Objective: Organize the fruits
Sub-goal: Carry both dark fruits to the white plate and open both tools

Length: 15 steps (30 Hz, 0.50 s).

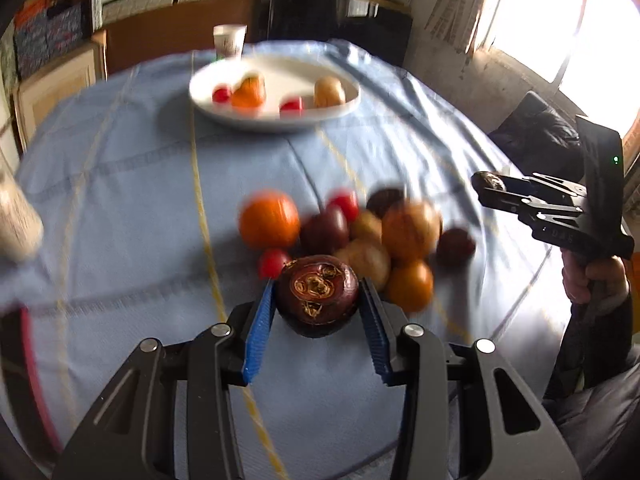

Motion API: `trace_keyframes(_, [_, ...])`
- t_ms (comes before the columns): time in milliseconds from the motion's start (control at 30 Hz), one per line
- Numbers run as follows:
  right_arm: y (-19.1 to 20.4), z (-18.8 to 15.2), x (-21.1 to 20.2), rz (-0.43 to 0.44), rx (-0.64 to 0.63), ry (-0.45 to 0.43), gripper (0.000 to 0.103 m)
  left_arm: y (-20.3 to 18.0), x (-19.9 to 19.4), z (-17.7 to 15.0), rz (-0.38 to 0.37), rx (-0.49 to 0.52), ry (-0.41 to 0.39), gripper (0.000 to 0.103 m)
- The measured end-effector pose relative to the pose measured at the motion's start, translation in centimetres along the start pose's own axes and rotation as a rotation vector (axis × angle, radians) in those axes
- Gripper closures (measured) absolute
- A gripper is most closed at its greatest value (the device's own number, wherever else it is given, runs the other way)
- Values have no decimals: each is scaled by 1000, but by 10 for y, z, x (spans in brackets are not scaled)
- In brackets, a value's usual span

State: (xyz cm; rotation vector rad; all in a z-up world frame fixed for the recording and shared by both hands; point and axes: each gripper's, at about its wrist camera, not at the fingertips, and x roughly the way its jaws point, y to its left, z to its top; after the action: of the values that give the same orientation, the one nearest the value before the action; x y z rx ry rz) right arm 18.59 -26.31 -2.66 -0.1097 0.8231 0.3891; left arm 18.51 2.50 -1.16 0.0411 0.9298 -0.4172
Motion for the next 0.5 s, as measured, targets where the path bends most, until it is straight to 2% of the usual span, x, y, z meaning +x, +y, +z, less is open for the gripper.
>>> trace_keyframes(100, [6,41,-1,1,-49,-69,60,10,-8,46,-3,-4,-67,61])
trace_keyframes(200, [10,90,19,18,-64,-128,60,26,5,101,51,-37,-121,61])
trace_keyframes(367, [6,156,82,59,22,-117,60,66,58,181,85,-140,-113,61])
trace_keyframes(500, [8,182,132,79,70,-66,60,96,103,222,121,-200,-80,61])
